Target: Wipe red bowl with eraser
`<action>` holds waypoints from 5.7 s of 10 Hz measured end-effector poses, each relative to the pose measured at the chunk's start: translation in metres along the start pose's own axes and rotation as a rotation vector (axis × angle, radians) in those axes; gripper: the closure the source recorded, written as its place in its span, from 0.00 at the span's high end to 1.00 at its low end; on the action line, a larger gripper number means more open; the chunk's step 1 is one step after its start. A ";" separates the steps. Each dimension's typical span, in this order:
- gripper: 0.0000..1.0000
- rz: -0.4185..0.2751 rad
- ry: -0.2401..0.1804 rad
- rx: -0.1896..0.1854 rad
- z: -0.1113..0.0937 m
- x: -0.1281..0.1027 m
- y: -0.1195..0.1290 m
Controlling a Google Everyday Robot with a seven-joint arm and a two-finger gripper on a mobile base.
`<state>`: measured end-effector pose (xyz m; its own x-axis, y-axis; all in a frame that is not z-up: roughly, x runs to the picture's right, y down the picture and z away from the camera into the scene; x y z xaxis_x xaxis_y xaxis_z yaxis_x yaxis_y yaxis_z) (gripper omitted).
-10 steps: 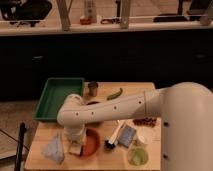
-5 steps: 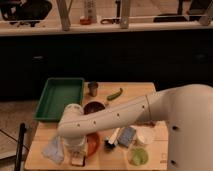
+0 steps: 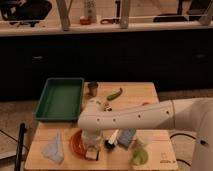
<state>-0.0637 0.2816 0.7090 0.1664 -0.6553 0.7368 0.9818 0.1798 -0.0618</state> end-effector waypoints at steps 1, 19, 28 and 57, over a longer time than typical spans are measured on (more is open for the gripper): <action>0.00 0.003 0.003 0.002 -0.001 0.007 -0.004; 0.00 -0.133 -0.020 -0.008 0.009 -0.002 -0.080; 0.00 -0.133 -0.021 -0.008 0.009 -0.002 -0.080; 0.00 -0.133 -0.021 -0.008 0.009 -0.002 -0.080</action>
<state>-0.1433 0.2754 0.7185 0.0332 -0.6577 0.7526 0.9957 0.0869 0.0320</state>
